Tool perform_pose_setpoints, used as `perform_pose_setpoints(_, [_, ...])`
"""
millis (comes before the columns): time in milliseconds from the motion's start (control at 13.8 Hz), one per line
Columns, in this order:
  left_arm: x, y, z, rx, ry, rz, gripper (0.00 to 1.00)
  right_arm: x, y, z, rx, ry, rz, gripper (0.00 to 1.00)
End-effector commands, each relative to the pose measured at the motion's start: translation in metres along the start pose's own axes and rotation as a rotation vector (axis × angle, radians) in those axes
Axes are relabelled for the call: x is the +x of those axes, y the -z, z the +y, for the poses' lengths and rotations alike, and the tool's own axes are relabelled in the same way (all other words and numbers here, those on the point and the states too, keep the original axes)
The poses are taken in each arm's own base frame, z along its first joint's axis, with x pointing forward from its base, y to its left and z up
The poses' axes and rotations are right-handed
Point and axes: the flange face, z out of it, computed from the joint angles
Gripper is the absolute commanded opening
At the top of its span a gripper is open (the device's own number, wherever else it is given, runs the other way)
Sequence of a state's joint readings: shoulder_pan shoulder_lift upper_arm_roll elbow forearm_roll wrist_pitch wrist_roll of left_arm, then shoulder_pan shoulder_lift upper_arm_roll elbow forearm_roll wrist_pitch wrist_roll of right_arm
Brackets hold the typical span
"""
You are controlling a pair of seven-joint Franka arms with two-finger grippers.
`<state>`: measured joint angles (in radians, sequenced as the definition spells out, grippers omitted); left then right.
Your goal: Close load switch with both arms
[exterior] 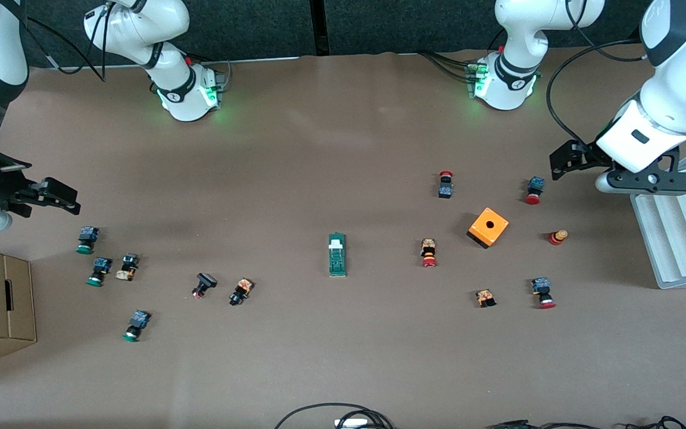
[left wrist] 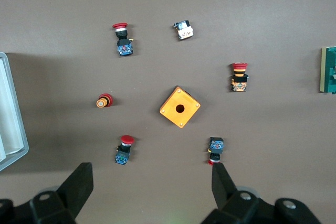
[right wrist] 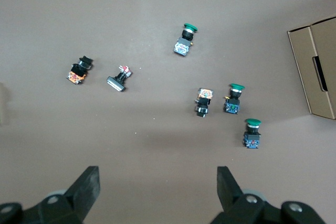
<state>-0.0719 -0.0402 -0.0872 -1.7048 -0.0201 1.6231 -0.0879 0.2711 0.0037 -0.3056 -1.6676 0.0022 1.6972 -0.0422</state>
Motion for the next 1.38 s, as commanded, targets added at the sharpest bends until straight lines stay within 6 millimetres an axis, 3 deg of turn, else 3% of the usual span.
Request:
perform_pose_setpoints(0, [-0.0012, 0.0053, 0.0022, -0.003, 0.007, -0.002, 1.0, 0.0006, 0.0042, -0.0015, 0.011, -0.001, 0.01, 1.0])
perform_pose_setpoints(1305, [-0.0031, 0.0044, 0.005, -0.013, 0.028, -0.014, 1.0, 0.0041, 0.0022, -0.0032, 0.011, 0.007, 0.015, 1.0])
